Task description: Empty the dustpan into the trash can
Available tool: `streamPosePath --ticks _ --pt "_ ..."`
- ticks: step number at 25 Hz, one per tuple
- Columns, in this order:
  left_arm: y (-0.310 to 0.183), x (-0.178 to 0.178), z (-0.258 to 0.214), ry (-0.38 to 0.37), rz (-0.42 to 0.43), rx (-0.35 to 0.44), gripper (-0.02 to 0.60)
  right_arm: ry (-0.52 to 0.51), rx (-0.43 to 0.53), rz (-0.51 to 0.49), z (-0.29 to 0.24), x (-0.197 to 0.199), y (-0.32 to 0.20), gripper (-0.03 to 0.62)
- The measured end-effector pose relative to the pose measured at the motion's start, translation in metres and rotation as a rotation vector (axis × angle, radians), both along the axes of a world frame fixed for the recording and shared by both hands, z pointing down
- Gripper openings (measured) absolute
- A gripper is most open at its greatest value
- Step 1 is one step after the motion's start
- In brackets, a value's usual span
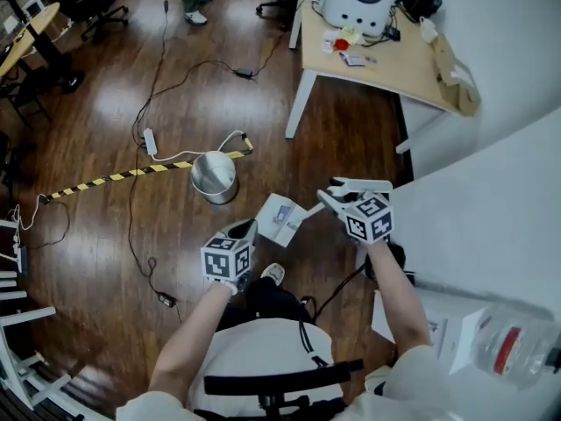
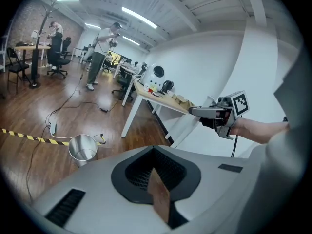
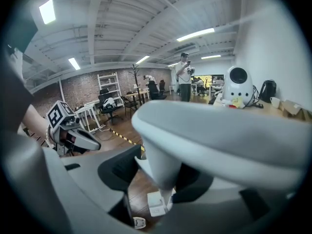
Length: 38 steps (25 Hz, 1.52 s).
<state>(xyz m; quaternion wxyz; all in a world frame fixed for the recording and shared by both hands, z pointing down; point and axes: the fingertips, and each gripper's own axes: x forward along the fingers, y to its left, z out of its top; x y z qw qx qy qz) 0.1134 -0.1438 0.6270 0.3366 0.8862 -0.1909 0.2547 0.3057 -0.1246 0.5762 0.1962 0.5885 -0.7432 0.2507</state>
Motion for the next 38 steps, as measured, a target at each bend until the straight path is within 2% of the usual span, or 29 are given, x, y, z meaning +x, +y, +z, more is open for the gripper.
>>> streamPosePath --ticks 6,16,29,38 --pt "-0.023 -0.016 -0.003 -0.001 -0.104 0.012 -0.011 0.025 0.003 -0.148 -0.034 -0.009 -0.044 0.202" --pt "-0.07 -0.048 -0.002 -0.005 -0.216 0.0 -0.011 0.035 0.071 -0.297 -0.128 -0.011 -0.119 0.202" --pt "-0.152 -0.083 -0.012 0.002 -0.264 0.021 -0.011 0.024 0.19 -0.419 -0.228 -0.023 -0.222 0.201" --pt "-0.196 -0.115 -0.006 -0.003 -0.265 0.024 -0.011 0.06 0.204 -0.474 -0.234 -0.053 -0.305 0.199"
